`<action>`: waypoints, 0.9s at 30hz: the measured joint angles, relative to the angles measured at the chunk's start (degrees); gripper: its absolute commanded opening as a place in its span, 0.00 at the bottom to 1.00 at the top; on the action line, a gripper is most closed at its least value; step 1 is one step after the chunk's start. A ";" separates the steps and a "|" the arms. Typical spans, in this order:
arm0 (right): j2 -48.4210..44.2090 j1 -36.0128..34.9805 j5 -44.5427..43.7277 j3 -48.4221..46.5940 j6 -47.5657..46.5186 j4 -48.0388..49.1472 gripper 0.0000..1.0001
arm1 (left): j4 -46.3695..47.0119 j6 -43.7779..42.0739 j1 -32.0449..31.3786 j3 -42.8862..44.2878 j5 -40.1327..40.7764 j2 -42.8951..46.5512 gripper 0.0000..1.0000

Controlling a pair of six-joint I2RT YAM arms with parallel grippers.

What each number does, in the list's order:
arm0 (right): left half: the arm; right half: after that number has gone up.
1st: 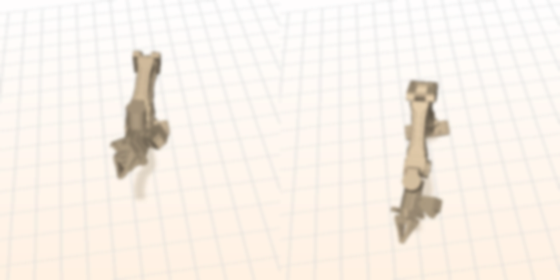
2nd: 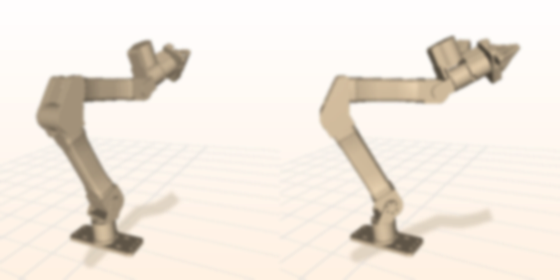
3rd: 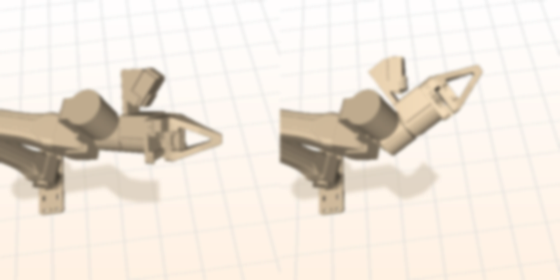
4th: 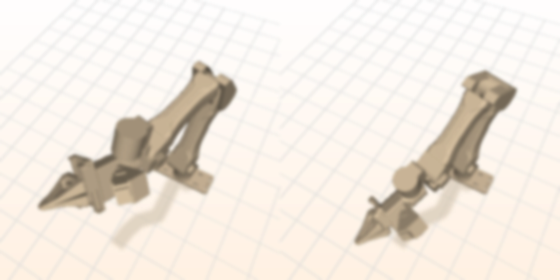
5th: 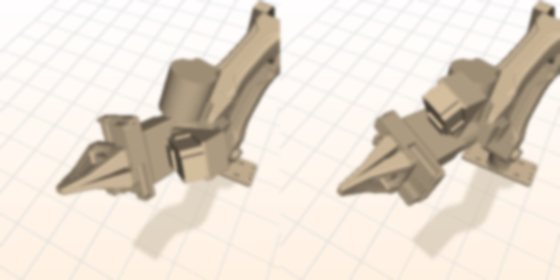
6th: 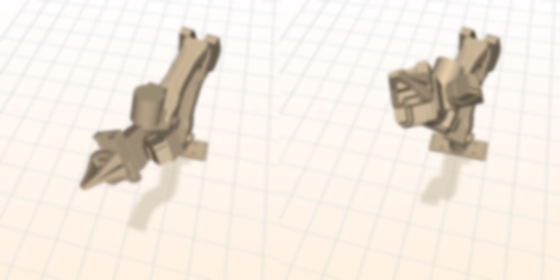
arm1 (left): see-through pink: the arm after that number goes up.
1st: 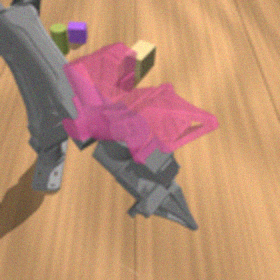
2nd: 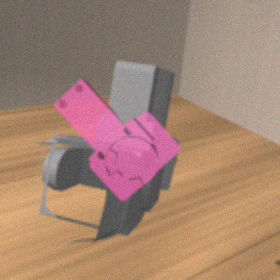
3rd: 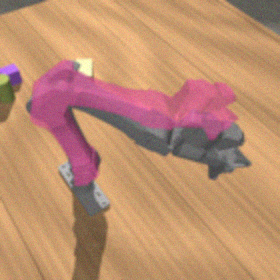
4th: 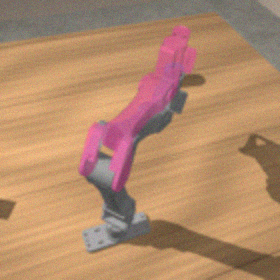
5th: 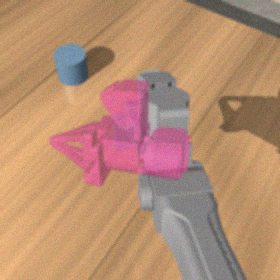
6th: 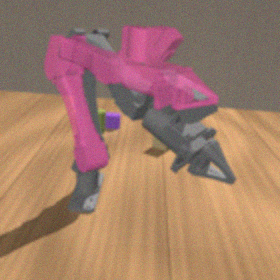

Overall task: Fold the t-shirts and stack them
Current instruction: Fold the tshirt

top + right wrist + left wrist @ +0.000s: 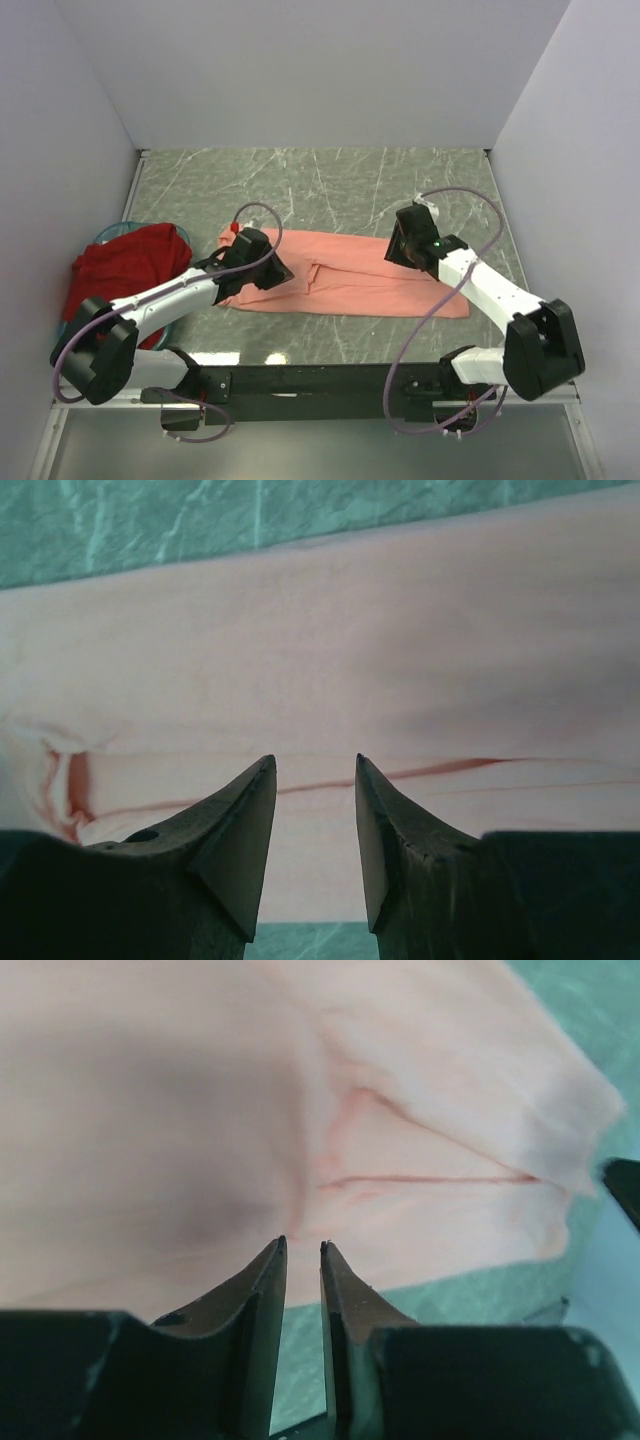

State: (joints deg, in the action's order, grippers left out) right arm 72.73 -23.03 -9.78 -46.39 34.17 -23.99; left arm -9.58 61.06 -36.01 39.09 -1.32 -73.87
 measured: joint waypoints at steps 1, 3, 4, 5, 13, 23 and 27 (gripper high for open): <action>1.68 0.00 -0.55 -1.18 -0.44 -0.26 0.45 | -0.70 0.98 0.28 -0.59 0.92 0.02 0.26; 5.42 0.00 -1.75 -3.67 -1.31 -0.76 0.45 | -2.82 3.54 1.05 -2.08 3.02 -0.44 0.27; 7.15 0.00 -2.14 -4.70 -1.73 -1.05 0.45 | -3.80 4.63 1.53 -2.60 3.76 -0.72 0.26; 8.94 0.00 -2.60 -5.70 -2.16 -1.29 0.45 | -4.83 5.57 2.10 -2.97 4.57 -1.11 0.27; 16.98 0.02 -2.95 -7.28 -3.19 -1.73 0.45 | -5.81 9.18 9.09 -3.04 5.75 -6.38 0.27; 19.34 0.00 2.60 -4.09 -1.97 0.94 0.43 | -5.35 8.41 14.80 9.55 2.64 -19.98 0.25; 16.22 -0.57 7.26 0.52 0.76 6.34 0.42 | -8.59 5.60 16.41 21.51 2.97 -29.40 0.24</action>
State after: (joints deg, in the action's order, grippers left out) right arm 88.95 -23.59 -2.52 -45.87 34.94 -17.65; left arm -18.17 66.65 -19.59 60.60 1.65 -103.26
